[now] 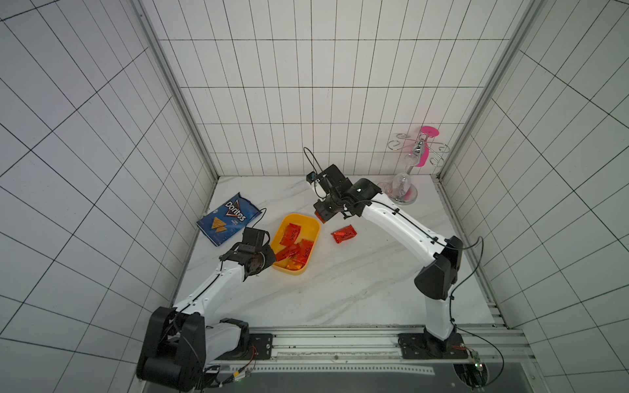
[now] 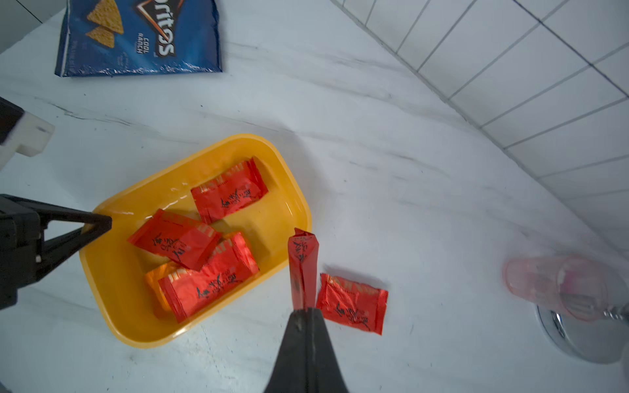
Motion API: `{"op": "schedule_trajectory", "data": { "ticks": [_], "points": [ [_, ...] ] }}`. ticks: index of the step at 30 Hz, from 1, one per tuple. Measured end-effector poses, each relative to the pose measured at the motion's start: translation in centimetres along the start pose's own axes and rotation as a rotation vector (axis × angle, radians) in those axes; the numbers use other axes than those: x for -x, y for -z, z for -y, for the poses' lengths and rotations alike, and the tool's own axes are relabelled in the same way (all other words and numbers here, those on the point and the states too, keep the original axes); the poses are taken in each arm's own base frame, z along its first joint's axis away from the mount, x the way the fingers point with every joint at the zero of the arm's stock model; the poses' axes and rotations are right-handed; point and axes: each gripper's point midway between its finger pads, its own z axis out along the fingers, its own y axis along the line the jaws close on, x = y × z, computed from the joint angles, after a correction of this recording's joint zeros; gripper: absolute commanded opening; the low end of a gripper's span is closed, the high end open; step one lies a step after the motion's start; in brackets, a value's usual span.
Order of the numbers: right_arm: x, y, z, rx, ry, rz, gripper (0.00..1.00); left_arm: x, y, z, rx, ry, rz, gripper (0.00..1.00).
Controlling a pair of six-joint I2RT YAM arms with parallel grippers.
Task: Take the tea bags out of the storage box
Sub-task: Place the tea bag at the center of the board.
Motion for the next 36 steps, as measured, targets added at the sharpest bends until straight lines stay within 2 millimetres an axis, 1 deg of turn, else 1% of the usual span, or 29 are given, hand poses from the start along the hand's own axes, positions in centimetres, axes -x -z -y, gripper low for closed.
{"op": "schedule_trajectory", "data": {
  "ticks": [2,4,7,9,10,13,16,21,26,29,31,34,35,36],
  "points": [
    [-2.1,1.1,2.5,0.002,-0.066,-0.016,0.0,0.0,0.0,0.0,0.0,0.0,0.0,0.0],
    [-4.5,1.7,4.4,0.012,-0.128,-0.037,0.0,0.0,0.0,0.0,-0.001,0.0,0.001,0.0],
    [-8.5,1.9,7.1,0.024,-0.237,-0.083,0.0,0.0,0.0,0.0,-0.001,0.0,0.001,0.0],
    [-11.0,1.3,8.1,0.033,-0.293,-0.126,0.0,0.0,0.0,0.0,-0.001,0.0,0.001,0.0],
    [-12.3,0.7,8.5,0.045,-0.324,-0.151,0.0,0.0,0.0,0.0,-0.001,0.0,0.001,0.0],
    [-15.2,-1.4,9.1,0.092,-0.398,-0.22,0.0,0.0,0.0,0.0,-0.002,0.0,0.001,0.0],
    [-16.3,-3.4,9.2,0.139,-0.446,-0.26,0.0,0.0,0.0,0.0,-0.002,0.0,0.001,0.0],
    [-16.9,-5.5,9.5,0.196,-0.491,-0.281,0.0,0.0,0.0,0.0,-0.003,0.0,0.001,0.0],
    [-19.1,-7.2,11.9,0.154,-0.552,-0.34,0.0,-0.1,0.0,0.0,-0.005,-0.001,0.0,0.0],
    [-20.4,-7.9,13.0,0.112,-0.568,-0.377,0.0,-0.1,0.0,0.0,-0.005,-0.001,0.0,0.0],
    [-20.9,-8.4,13.5,0.086,-0.567,-0.4,0.0,-0.1,0.0,0.0,-0.005,-0.001,-0.001,0.0],
    [-21.2,-9.1,14.5,0.044,-0.565,-0.416,0.15,-0.1,0.0,0.0,-0.005,-0.001,-0.001,0.0],
    [-21.2,-9.3,14.7,0.035,-0.563,-0.418,0.21,-0.1,0.0,0.0,-0.005,-0.001,-0.001,0.0],
    [-21.2,-9.5,14.9,0.026,-0.562,-0.42,0.3,-0.1,0.0,0.0,-0.005,-0.001,-0.001,0.0]
  ]
}}
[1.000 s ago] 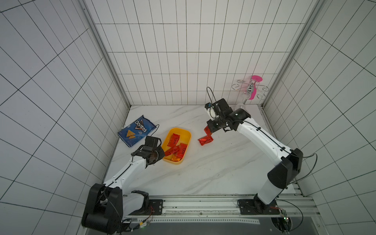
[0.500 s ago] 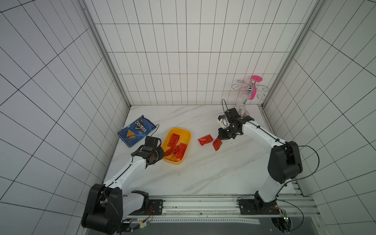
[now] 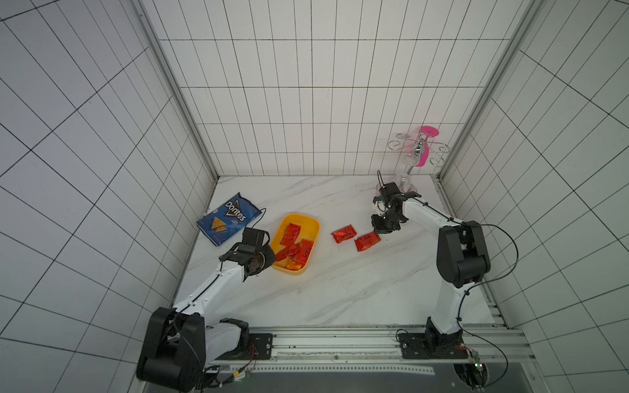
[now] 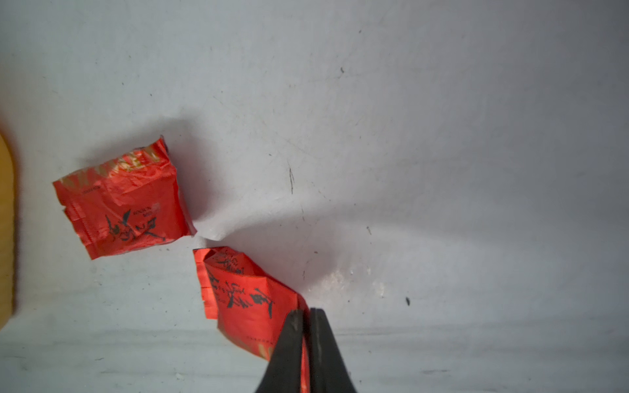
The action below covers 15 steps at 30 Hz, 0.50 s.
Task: Take the tea bags out of the storage box
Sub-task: Place the tea bag at the center of the board, then pick up the tea bag from the storage box.
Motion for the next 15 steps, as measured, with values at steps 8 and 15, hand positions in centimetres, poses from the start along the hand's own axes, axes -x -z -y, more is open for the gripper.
{"op": "schedule_trajectory", "data": {
  "ticks": [8,15],
  "points": [
    [0.7,1.0,0.1,-0.035,0.005,0.028,0.47,0.0,0.0,0.0,-0.001,-0.003,0.0,0.0],
    [1.3,7.3,-12.0,0.142,0.308,0.201,0.46,-0.1,0.0,0.1,-0.005,-0.007,-0.004,0.0]
  ]
}}
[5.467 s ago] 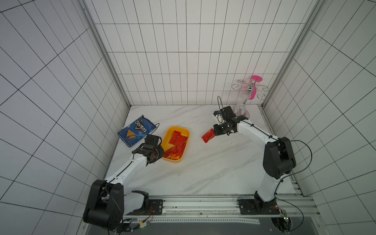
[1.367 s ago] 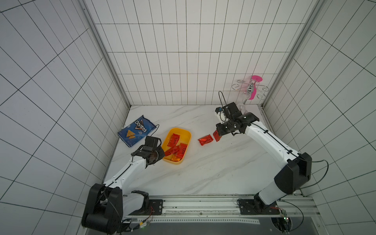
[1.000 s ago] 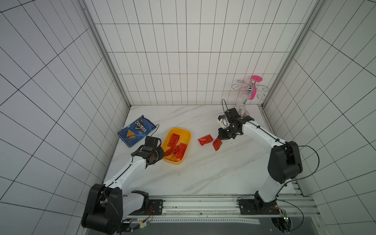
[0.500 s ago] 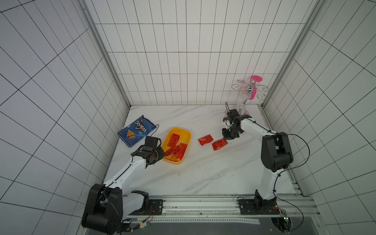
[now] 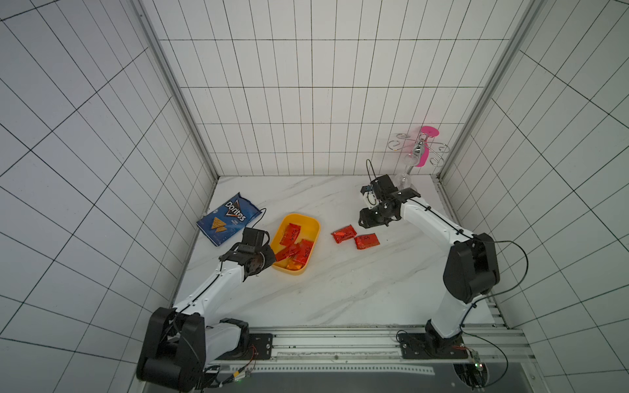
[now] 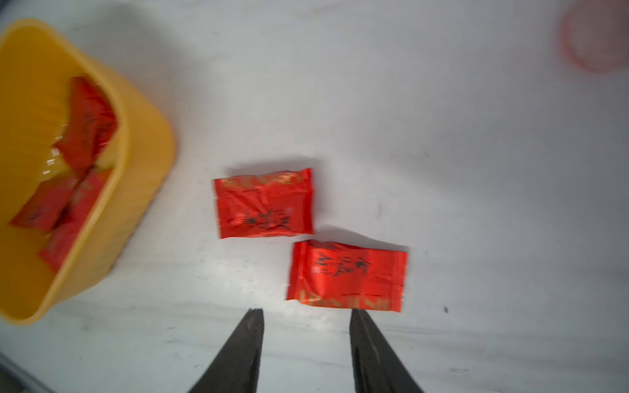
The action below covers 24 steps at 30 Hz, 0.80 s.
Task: Take the tea bags out of the storage box
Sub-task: Pick up the tea bag from the storage box.
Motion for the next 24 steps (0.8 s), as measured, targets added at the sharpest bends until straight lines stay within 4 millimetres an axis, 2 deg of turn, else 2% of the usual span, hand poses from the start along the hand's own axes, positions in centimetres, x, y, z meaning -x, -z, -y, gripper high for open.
{"op": "schedule_trajectory", "data": {
  "ticks": [3,5,8,10,13,17,24],
  "points": [
    [2.3,0.6,-8.2,0.14,0.172,0.056,0.48,0.0,0.0,0.0,-0.002,0.0,0.002,0.0],
    [2.8,0.2,-12.9,0.206,0.286,0.071,0.52,0.0,0.0,0.0,-0.004,0.0,0.004,0.0],
    [0.9,-1.6,-17.7,0.265,0.448,0.044,0.53,0.0,0.0,0.0,-0.005,-0.001,0.004,0.0],
    [-0.5,-2.9,-20.0,0.3,0.541,0.021,0.53,0.0,0.0,0.0,-0.004,-0.002,0.004,0.0],
    [-1.5,-4.6,-21.5,0.316,0.669,0.022,0.53,0.0,0.0,0.0,-0.005,-0.003,0.004,0.0],
    [-2.4,-6.2,-22.2,0.318,0.845,0.056,0.53,0.0,0.0,0.0,-0.005,-0.003,0.005,0.0],
    [-2.5,-10.5,-21.8,0.285,1.042,0.079,0.54,0.0,0.0,0.0,-0.006,-0.004,0.003,0.0]
  ]
}}
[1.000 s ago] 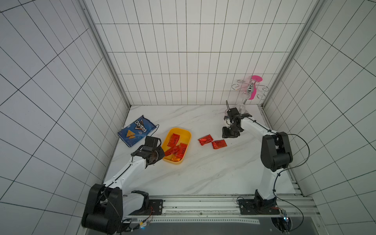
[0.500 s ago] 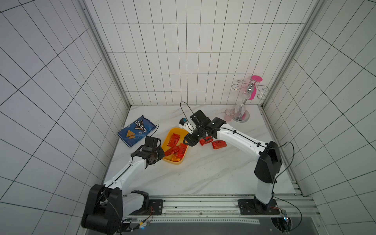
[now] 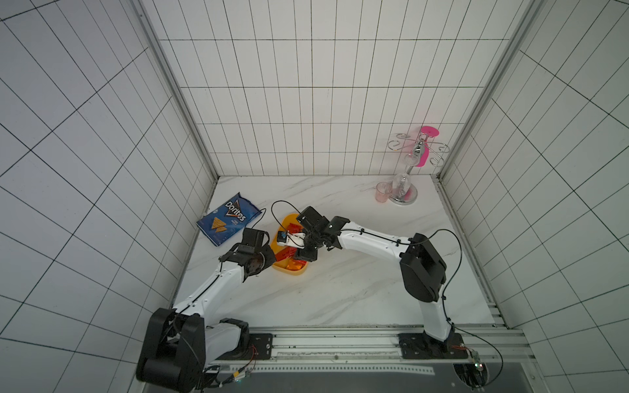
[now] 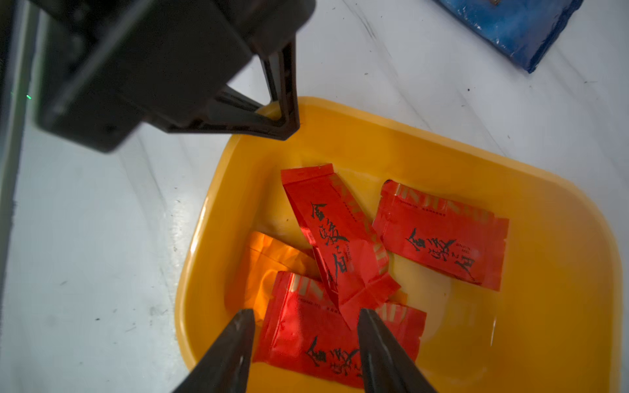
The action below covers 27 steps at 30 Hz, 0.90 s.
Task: Take the tea bags out of the storage box
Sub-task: Pick up the tea bag from the storage box.
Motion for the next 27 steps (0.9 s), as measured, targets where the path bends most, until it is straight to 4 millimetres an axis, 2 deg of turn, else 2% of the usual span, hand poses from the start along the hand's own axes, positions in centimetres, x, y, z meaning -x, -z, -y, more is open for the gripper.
{"op": "schedule_trajectory", "data": {
  "ticks": [5,10,14,18,27],
  "points": [
    [-1.8,-2.3,0.1,0.026,0.045,-0.034,0.53,0.0,0.0,0.0,0.0,0.0,0.0,0.0],
    [-1.6,-2.5,0.7,0.021,0.073,-0.01,0.5,0.0,0.0,0.0,-0.002,0.0,-0.001,0.0],
    [-1.6,-3.3,1.2,0.01,0.089,-0.008,0.44,0.0,0.0,0.0,-0.003,0.0,-0.001,0.0],
    [-1.6,-3.9,1.6,-0.003,0.095,-0.01,0.3,0.0,0.0,0.1,-0.006,-0.001,-0.002,0.0],
    [-0.9,-3.7,2.6,-0.039,0.099,-0.007,0.01,0.0,0.0,0.1,-0.006,-0.002,-0.003,0.0]
  ]
}}
